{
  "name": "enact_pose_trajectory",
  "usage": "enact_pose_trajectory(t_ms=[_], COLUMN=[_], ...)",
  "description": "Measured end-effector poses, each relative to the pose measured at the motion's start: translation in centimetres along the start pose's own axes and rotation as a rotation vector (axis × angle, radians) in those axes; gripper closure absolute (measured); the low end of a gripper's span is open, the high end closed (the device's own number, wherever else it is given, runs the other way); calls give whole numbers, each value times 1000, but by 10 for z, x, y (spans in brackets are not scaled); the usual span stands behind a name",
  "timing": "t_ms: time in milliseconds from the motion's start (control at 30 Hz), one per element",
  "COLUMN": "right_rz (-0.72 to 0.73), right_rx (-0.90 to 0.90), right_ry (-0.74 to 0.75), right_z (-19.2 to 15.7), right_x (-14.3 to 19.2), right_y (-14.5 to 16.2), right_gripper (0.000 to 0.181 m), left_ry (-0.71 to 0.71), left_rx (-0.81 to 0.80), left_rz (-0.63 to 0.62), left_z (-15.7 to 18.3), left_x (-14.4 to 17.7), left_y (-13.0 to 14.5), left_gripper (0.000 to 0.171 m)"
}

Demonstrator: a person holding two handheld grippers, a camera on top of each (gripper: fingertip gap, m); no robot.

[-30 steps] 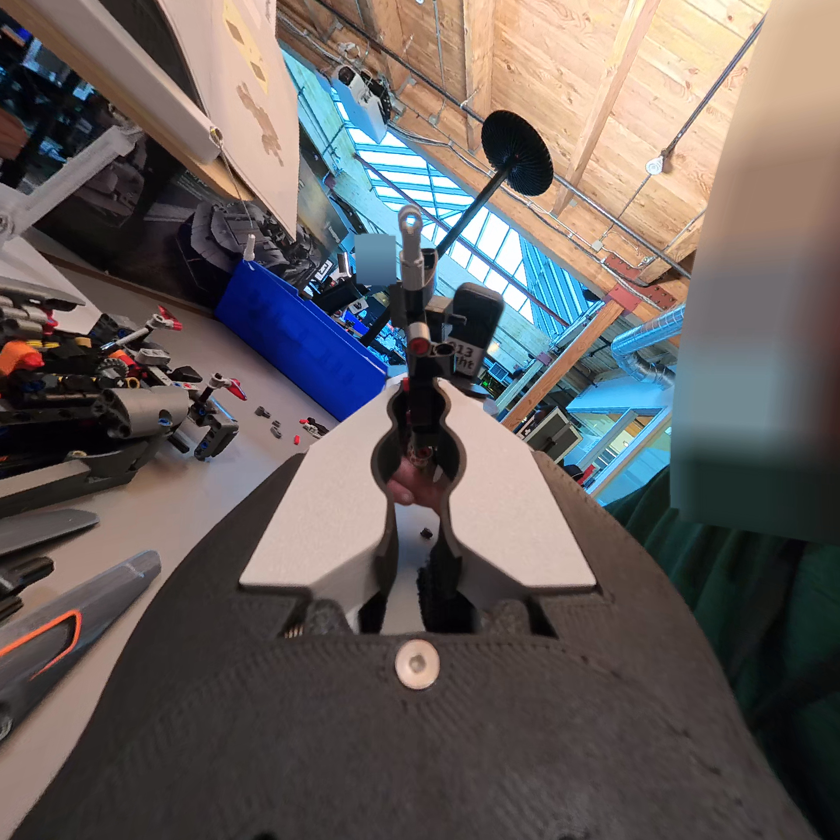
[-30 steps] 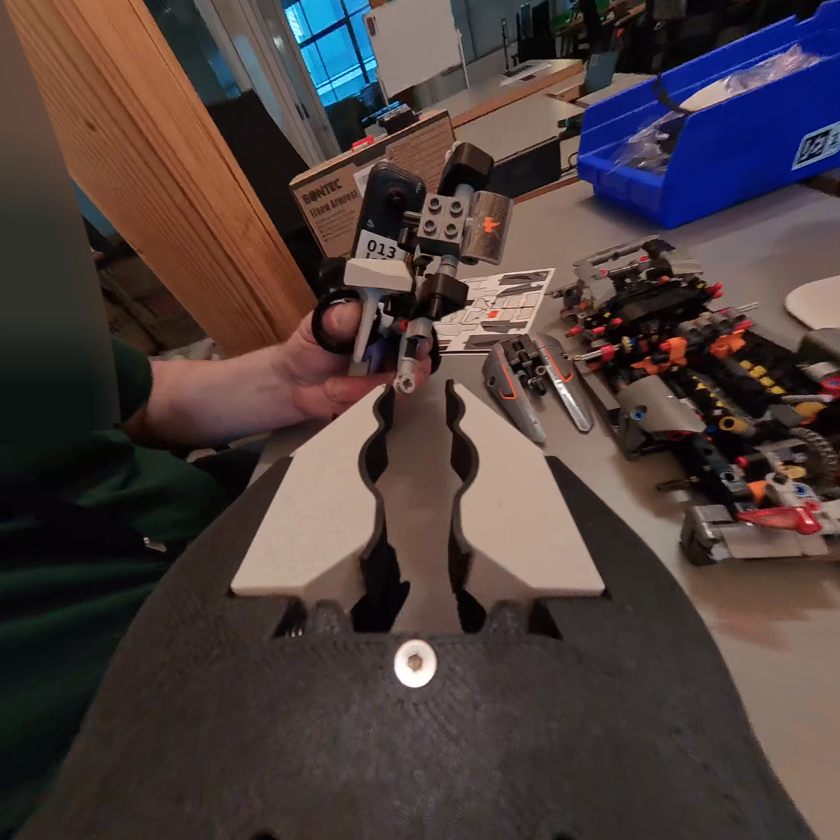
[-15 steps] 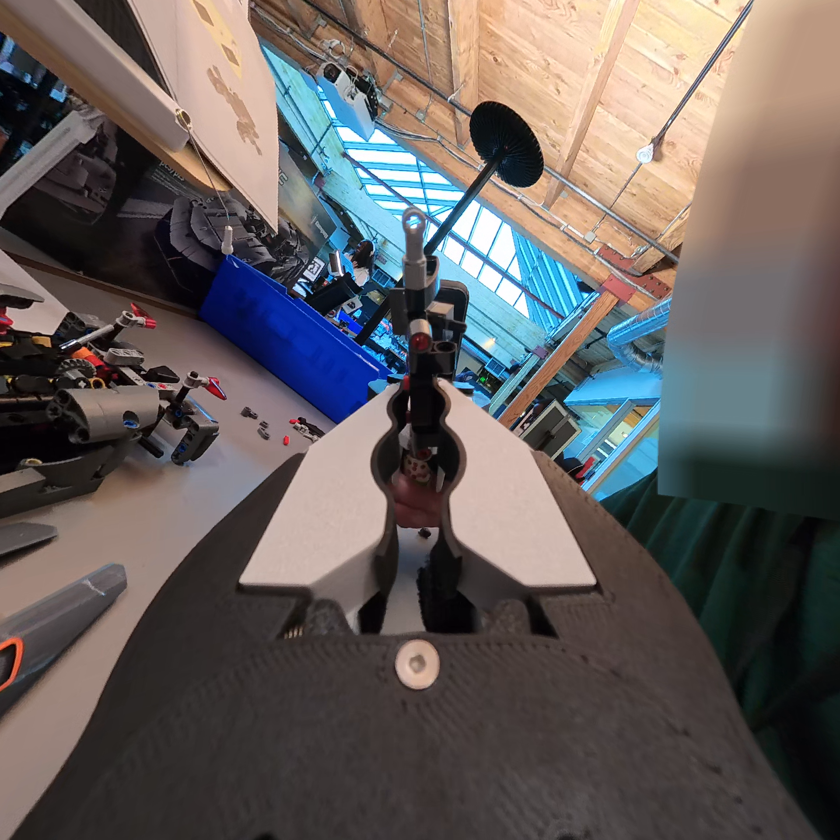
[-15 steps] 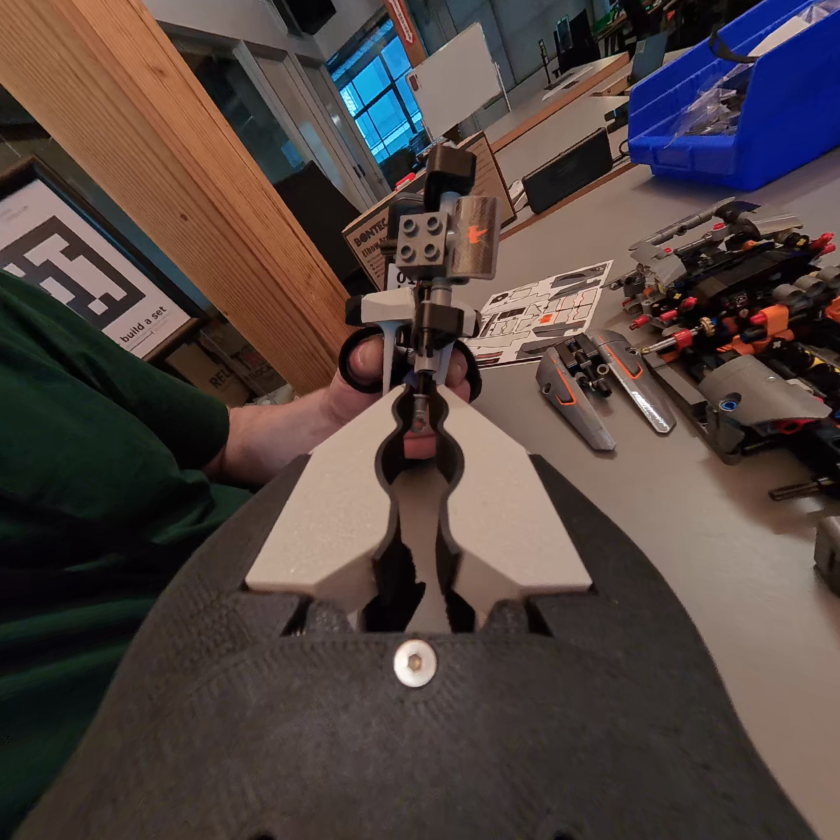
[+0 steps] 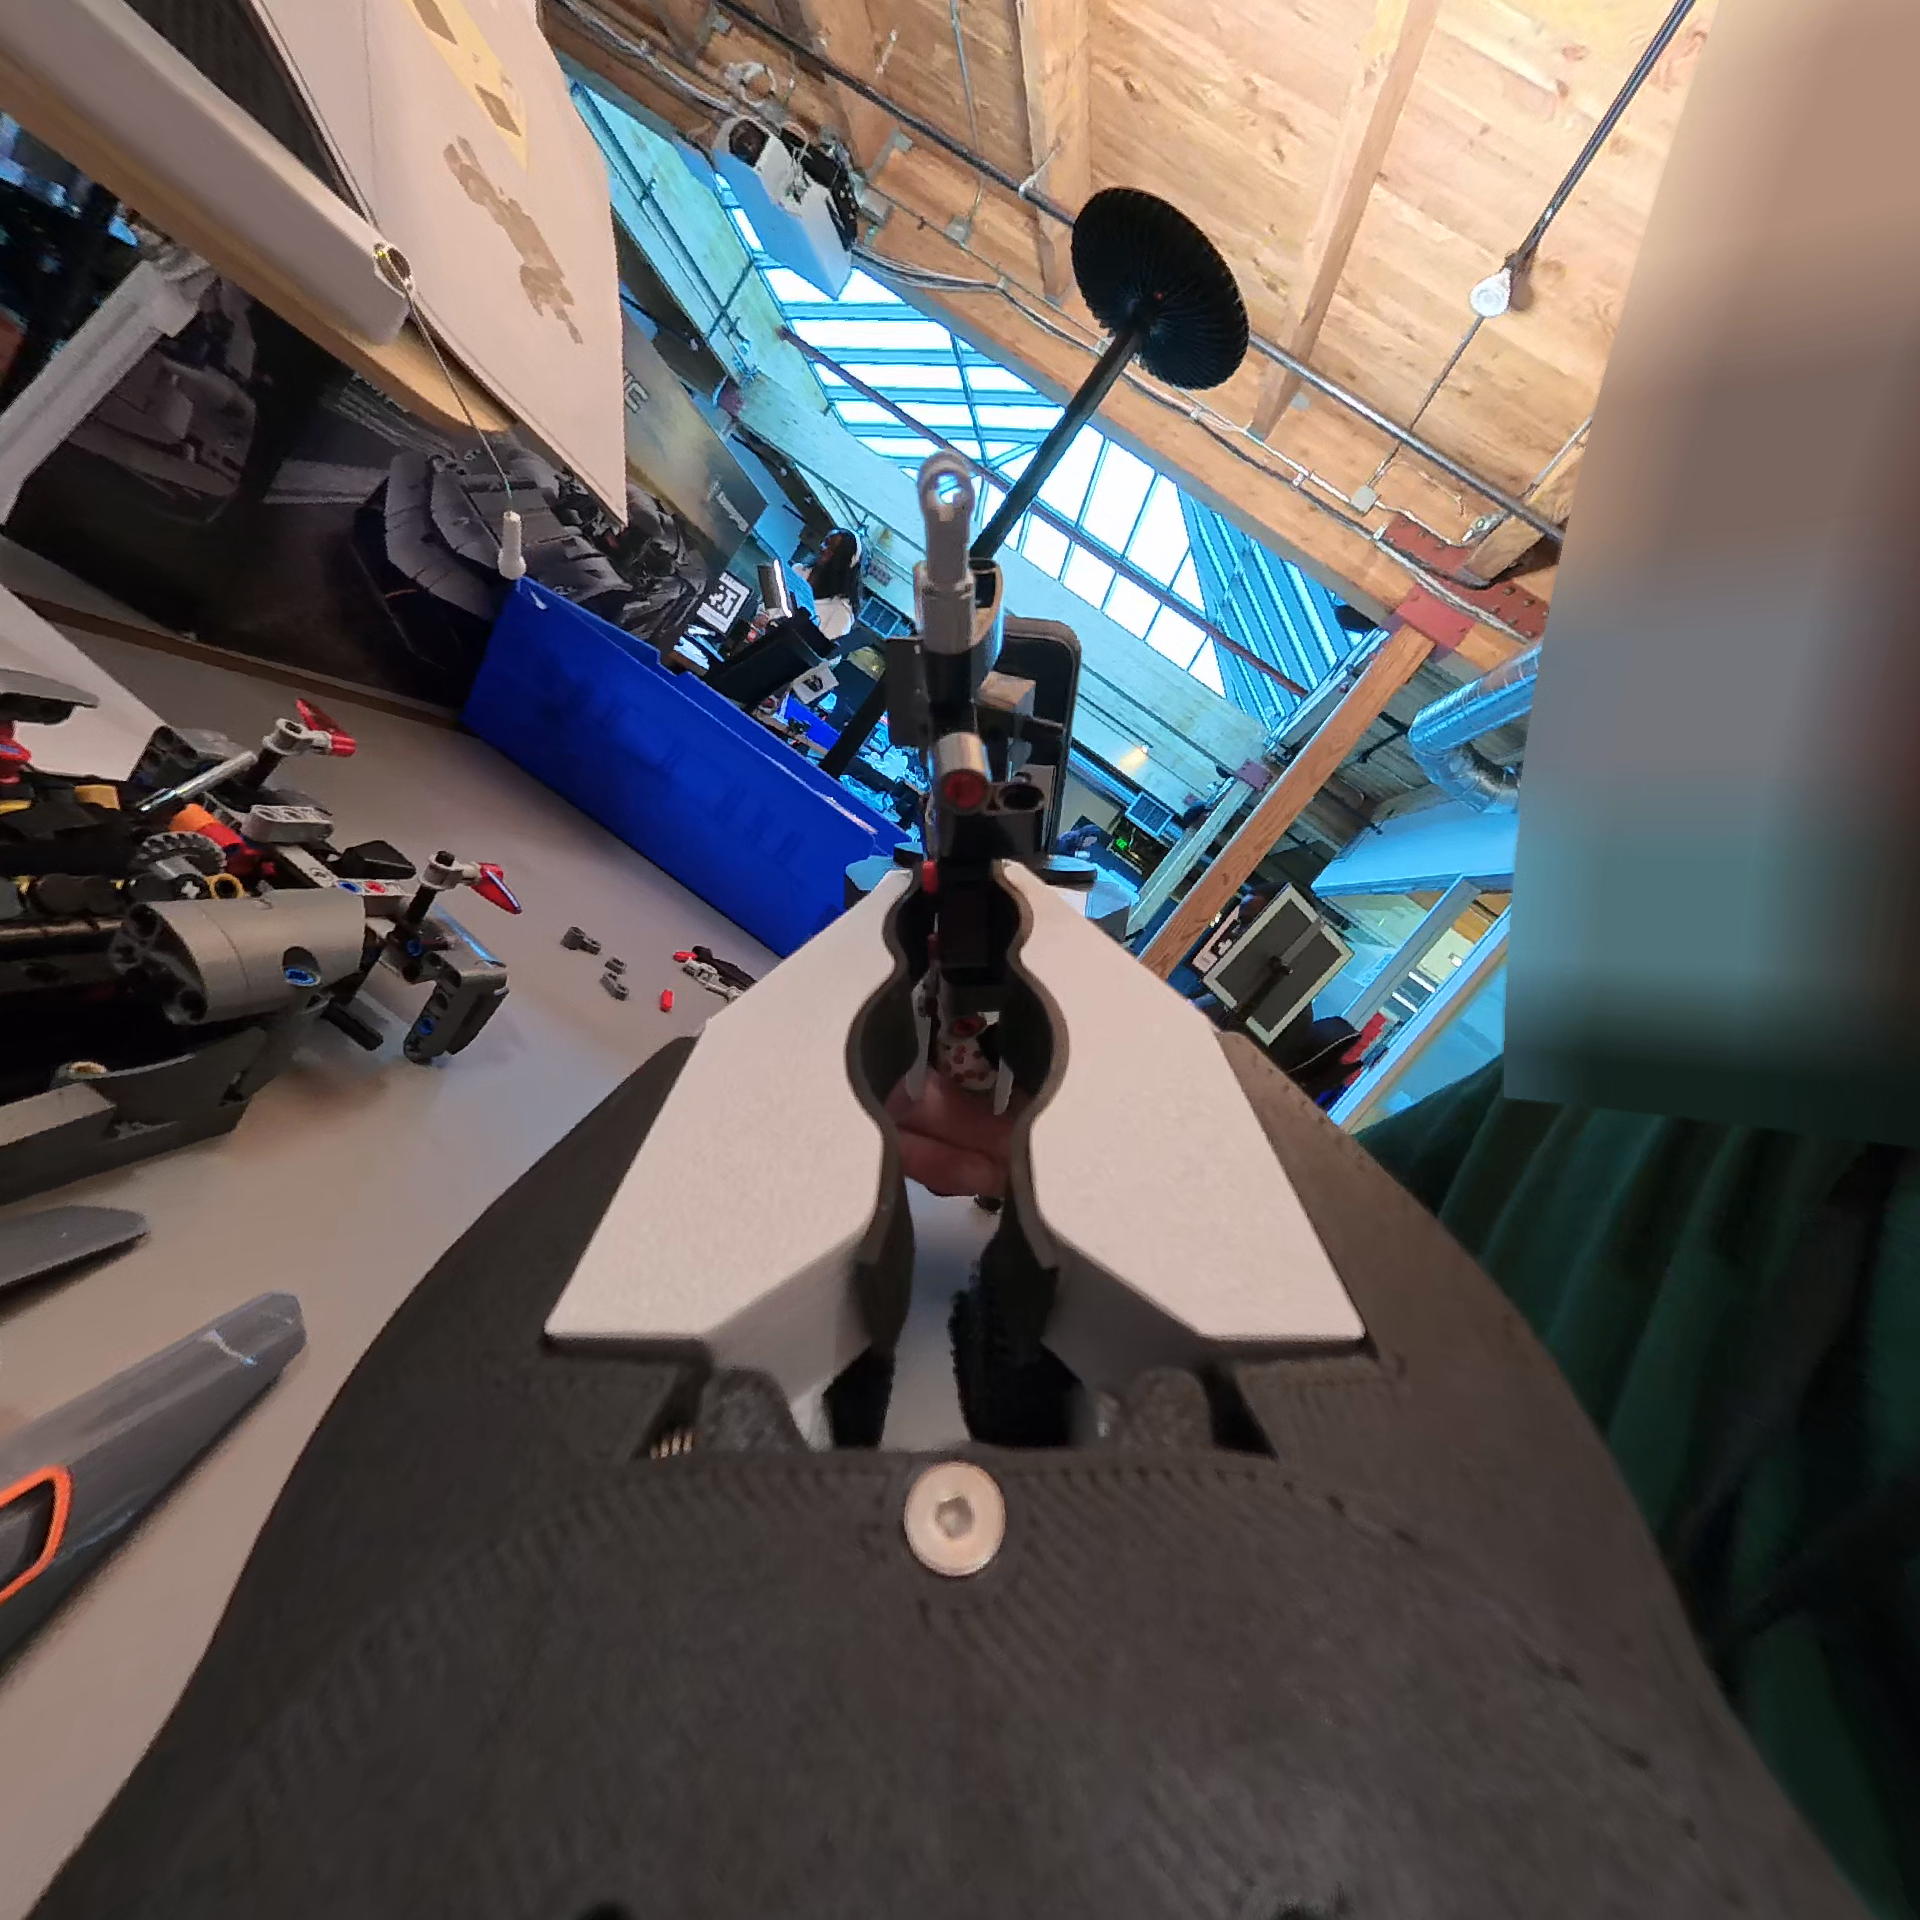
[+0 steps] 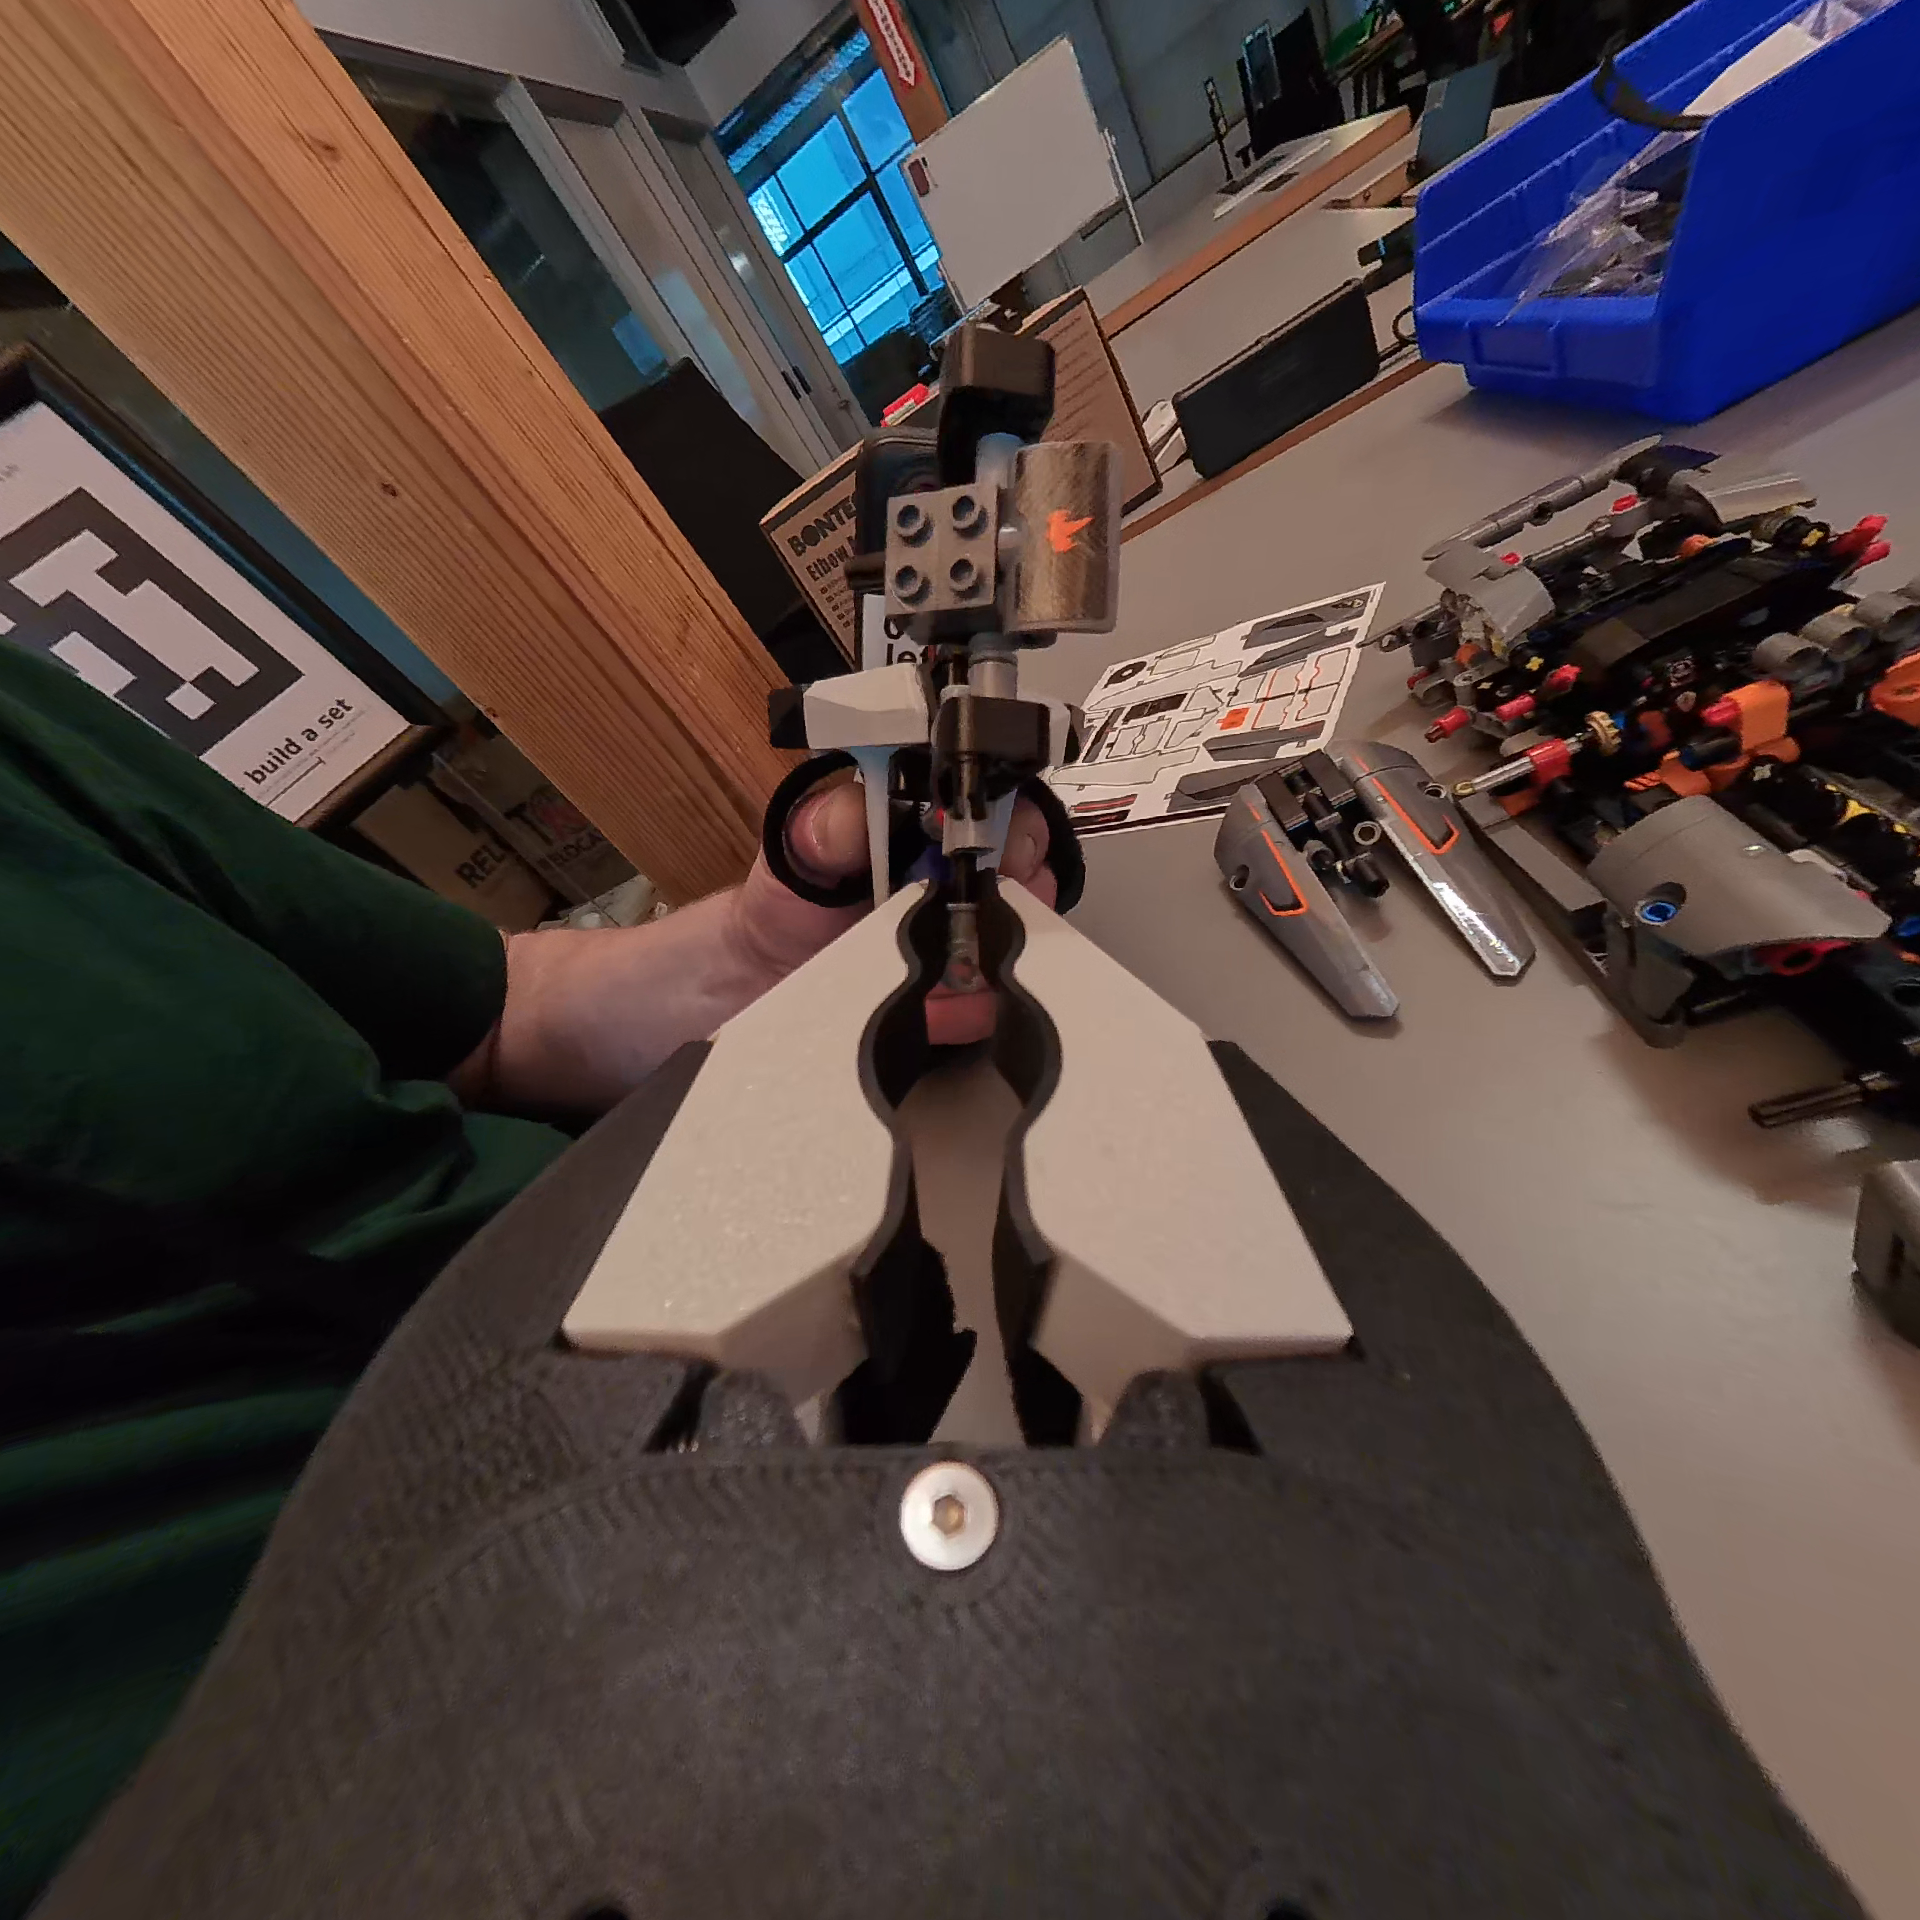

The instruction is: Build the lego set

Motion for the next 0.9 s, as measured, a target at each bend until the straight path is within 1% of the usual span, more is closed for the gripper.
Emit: enact_pose_trajectory(t_ms=[200,400,633,800,900], right_rz=[-21,-32,-56,-65,-73], right_rx=[-4,2,13,2,7], right_ry=[-9,-7,-4,-8,-9], right_z=[0,0,0,1,0], right_x=[0,1,3,6,5], right_y=[2,1,1,0,1], right_gripper=[178,178,178,178,178], left_ry=[2,-9,-10,-15,5], left_rx=[-24,-69,-83,-71,-66], left_rz=[-35,-110,-158,-167,-174], left_z=[0,2,1,0,2], left_x=[1,1,3,4,3], left_y=[3,5,7,9,10], left_gripper=[164,164,164,164,164])
Point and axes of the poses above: each gripper's, where its closed fingertips meet, x back along the fingers, y out of its underside, z = x × y across the jaws, the point moved 5 cm from there along x, back along the fingers, and after that the axes turned 4 degrees about y, right-handed, at the moved point
